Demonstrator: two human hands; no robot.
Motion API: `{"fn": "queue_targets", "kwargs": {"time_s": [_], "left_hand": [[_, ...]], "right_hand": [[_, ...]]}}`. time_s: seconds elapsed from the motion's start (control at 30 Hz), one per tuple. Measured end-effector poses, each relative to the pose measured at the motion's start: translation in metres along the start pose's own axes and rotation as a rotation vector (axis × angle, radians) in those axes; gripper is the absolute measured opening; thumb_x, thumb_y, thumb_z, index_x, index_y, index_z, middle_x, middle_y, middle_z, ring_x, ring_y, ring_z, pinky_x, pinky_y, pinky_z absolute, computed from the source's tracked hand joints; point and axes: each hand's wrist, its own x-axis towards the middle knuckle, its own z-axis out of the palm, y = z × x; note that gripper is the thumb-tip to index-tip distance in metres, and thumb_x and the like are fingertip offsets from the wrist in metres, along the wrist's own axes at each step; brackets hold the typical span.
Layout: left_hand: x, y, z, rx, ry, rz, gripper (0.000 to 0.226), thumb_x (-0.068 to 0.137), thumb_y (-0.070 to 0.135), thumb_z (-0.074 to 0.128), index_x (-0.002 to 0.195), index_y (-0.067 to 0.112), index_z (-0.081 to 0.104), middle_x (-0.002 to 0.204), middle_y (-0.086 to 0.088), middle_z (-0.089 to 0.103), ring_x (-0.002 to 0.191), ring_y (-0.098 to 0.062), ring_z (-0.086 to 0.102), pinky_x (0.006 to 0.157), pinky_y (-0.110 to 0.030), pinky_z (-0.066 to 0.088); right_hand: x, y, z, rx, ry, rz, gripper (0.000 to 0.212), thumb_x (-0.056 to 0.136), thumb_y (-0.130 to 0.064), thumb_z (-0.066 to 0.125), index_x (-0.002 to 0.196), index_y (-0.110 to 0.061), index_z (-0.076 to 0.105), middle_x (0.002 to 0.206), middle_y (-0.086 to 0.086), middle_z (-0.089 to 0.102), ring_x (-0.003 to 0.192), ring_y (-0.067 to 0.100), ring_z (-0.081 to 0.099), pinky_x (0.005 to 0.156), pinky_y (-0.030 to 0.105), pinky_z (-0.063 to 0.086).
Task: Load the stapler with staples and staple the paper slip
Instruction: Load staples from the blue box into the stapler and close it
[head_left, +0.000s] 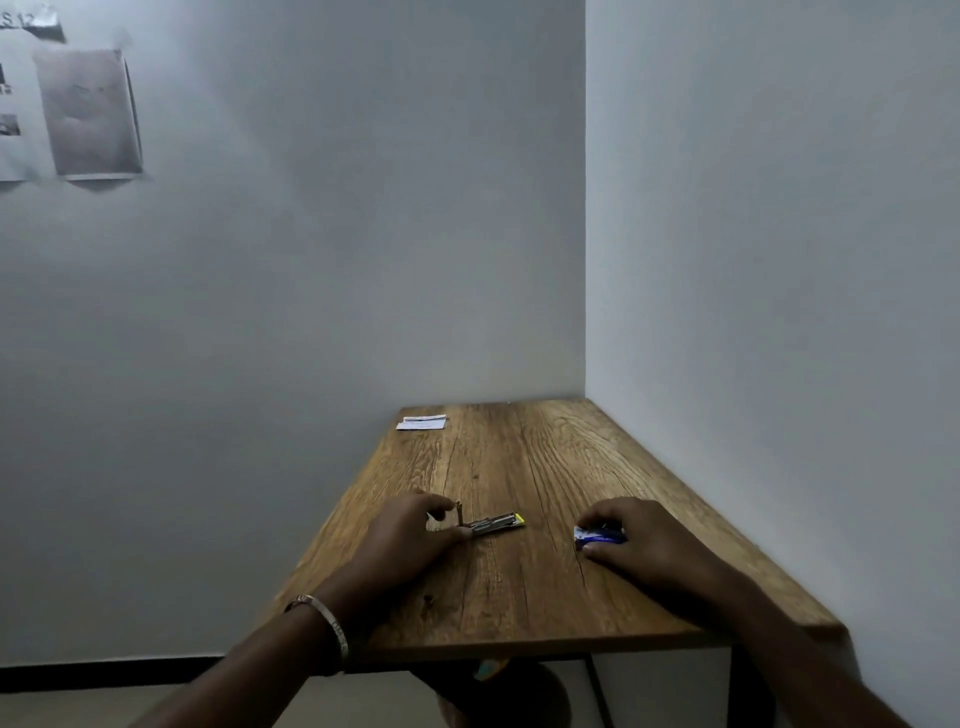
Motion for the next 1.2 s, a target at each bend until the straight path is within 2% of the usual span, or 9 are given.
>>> {"fn": "queue_targets", "kwargs": {"time_s": [0.1, 0.17, 0.27, 0.37, 0.47, 0.67, 0.8, 0.9, 1.2], "left_hand": [[-0.019, 0.009, -0.001, -0.032, 0.374, -0.006, 0.025, 0.082, 0.044, 0.071, 0.102, 0.032, 0.062, 0.099, 0.011, 0.057, 0.092, -0.007, 0.053, 0.075, -0.026, 0.048], [-0.031, 0.019, -0.001, -0.111, 0.499, 0.049, 0.011, 0.086, 0.034, 0.069, 0.088, 0.032, 0.059, 0.087, 0.014, 0.06, 0.081, -0.004, 0.057, 0.069, -0.021, 0.05], [-0.039, 0.039, 0.002, -0.337, 0.256, -0.045, 0.009, 0.092, 0.031, 0.062, 0.087, 0.036, 0.058, 0.084, 0.012, 0.065, 0.078, 0.002, 0.061, 0.063, -0.013, 0.046], [-0.039, 0.049, 0.01, -0.324, 0.04, -0.103, 0.007, 0.094, 0.033, 0.058, 0.101, 0.035, 0.058, 0.097, 0.012, 0.067, 0.087, 0.0, 0.063, 0.078, -0.027, 0.053], [-0.037, 0.052, 0.013, -0.33, 0.012, -0.112, 0.018, 0.094, 0.028, 0.059, 0.111, 0.033, 0.056, 0.098, 0.013, 0.068, 0.092, -0.006, 0.066, 0.093, -0.043, 0.052], [-0.033, 0.057, 0.014, -0.405, -0.044, -0.16, 0.03, 0.093, 0.028, 0.062, 0.122, 0.03, 0.053, 0.108, 0.006, 0.068, 0.097, -0.012, 0.066, 0.093, -0.047, 0.052], [-0.03, 0.059, 0.02, -0.41, -0.095, -0.1, 0.04, 0.09, 0.025, 0.066, 0.126, 0.029, 0.05, 0.113, 0.006, 0.066, 0.096, -0.005, 0.064, 0.087, -0.033, 0.056], [-0.03, 0.058, 0.025, -0.222, -0.004, 0.007, 0.041, 0.087, 0.028, 0.069, 0.126, 0.028, 0.057, 0.113, 0.01, 0.062, 0.091, 0.006, 0.055, 0.078, -0.014, 0.046], [-0.027, 0.054, 0.029, -0.094, 0.064, 0.033, 0.027, 0.086, 0.031, 0.07, 0.113, 0.027, 0.069, 0.112, 0.007, 0.062, 0.095, -0.003, 0.056, 0.084, -0.019, 0.046]], "right_hand": [[0.003, -0.008, 0.007, 0.03, -0.017, -0.048, 0.026, 0.087, -0.033, 0.074, 0.112, -0.033, 0.072, 0.098, -0.026, 0.063, 0.089, -0.014, 0.058, 0.068, 0.004, 0.042], [0.006, -0.015, 0.015, 0.058, -0.036, -0.088, 0.025, 0.087, -0.034, 0.073, 0.112, -0.034, 0.073, 0.098, -0.026, 0.065, 0.09, -0.018, 0.058, 0.07, 0.003, 0.043], [0.013, -0.027, 0.028, 0.08, -0.059, -0.137, 0.033, 0.086, -0.036, 0.074, 0.119, -0.033, 0.07, 0.109, -0.022, 0.066, 0.095, -0.015, 0.058, 0.076, 0.005, 0.044], [0.02, -0.035, 0.035, 0.112, -0.092, -0.173, 0.042, 0.086, -0.034, 0.075, 0.126, -0.033, 0.064, 0.113, -0.023, 0.062, 0.1, -0.011, 0.058, 0.083, 0.008, 0.047], [0.023, -0.036, 0.038, 0.16, -0.103, -0.186, 0.049, 0.084, -0.035, 0.076, 0.131, -0.036, 0.06, 0.119, -0.02, 0.065, 0.106, -0.008, 0.06, 0.09, 0.015, 0.05], [0.021, -0.032, 0.043, 0.222, -0.054, -0.174, 0.062, 0.081, -0.035, 0.077, 0.137, -0.04, 0.052, 0.11, -0.021, 0.069, 0.104, -0.008, 0.062, 0.092, 0.019, 0.052], [0.021, -0.031, 0.043, 0.247, -0.067, -0.189, 0.056, 0.082, -0.033, 0.077, 0.134, -0.04, 0.056, 0.115, -0.024, 0.066, 0.107, -0.014, 0.058, 0.088, 0.014, 0.05], [0.021, -0.03, 0.041, 0.257, -0.072, -0.192, 0.049, 0.082, -0.03, 0.077, 0.129, -0.037, 0.062, 0.117, -0.023, 0.067, 0.107, -0.012, 0.059, 0.088, 0.014, 0.05], [0.015, -0.013, 0.028, 0.233, -0.043, -0.149, 0.031, 0.084, -0.024, 0.078, 0.114, -0.032, 0.073, 0.106, -0.017, 0.071, 0.098, -0.012, 0.062, 0.077, 0.004, 0.048]]}}
